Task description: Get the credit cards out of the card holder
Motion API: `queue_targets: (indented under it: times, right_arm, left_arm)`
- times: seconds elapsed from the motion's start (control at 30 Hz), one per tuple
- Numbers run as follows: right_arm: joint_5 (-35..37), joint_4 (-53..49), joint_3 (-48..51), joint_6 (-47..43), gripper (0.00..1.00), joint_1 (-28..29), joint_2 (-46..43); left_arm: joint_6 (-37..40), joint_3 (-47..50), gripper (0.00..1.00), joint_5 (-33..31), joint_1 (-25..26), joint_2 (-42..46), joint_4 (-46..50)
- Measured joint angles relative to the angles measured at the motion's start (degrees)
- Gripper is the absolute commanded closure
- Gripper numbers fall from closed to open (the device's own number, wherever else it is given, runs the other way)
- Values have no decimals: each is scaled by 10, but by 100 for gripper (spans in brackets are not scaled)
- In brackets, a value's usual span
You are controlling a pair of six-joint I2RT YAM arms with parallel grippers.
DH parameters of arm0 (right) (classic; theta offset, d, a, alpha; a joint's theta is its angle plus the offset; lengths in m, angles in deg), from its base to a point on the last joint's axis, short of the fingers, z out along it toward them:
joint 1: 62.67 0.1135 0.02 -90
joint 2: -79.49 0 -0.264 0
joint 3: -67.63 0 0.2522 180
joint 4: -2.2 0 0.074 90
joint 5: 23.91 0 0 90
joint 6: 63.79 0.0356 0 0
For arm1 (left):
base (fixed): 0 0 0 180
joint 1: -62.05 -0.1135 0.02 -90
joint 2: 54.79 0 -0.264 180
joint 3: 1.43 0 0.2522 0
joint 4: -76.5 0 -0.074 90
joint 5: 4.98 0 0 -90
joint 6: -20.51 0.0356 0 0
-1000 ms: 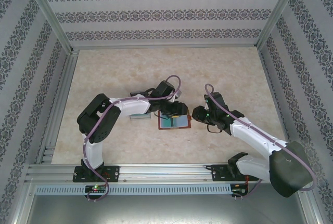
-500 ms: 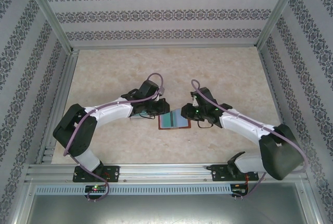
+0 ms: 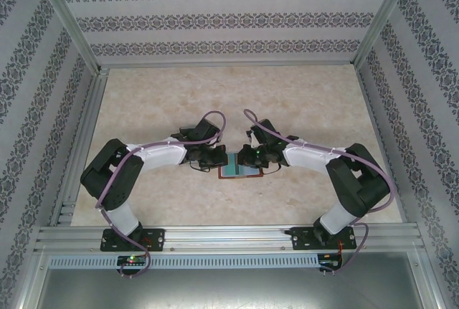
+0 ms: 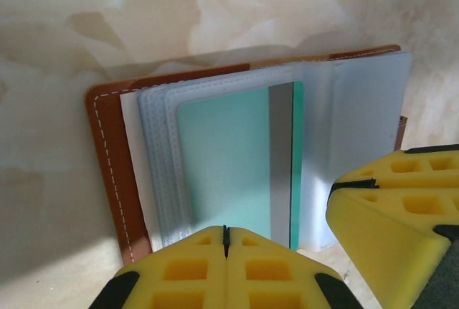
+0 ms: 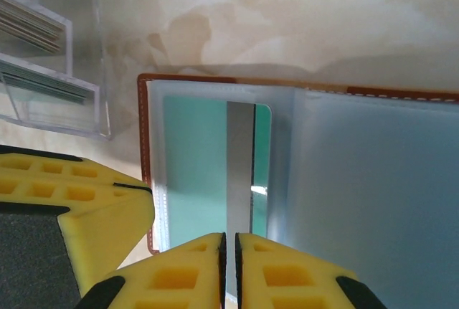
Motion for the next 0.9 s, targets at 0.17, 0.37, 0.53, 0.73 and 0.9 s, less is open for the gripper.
queue_targets:
  times: [0.17,0.37,0.53,0.73,0.9]
  right_arm:
    - [-4,-1,-3,0,82,0,14]
    - [-5,-3,-5,0,82,0,29]
    - [-5,-6,-5,1,81,0,30]
    - [-5,-7,-5,2,79,0,30]
    - [-7,-6,-10,2,79,0,40]
  left_arm:
    - [0,0,98,0,0,-10,2]
    - [0,0,98,0,0,-15,8]
    - [0,0,98,0,0,-15,8]
    - [0,0,98,0,0,-15,8]
    - [0,0,98,0,0,-15,8]
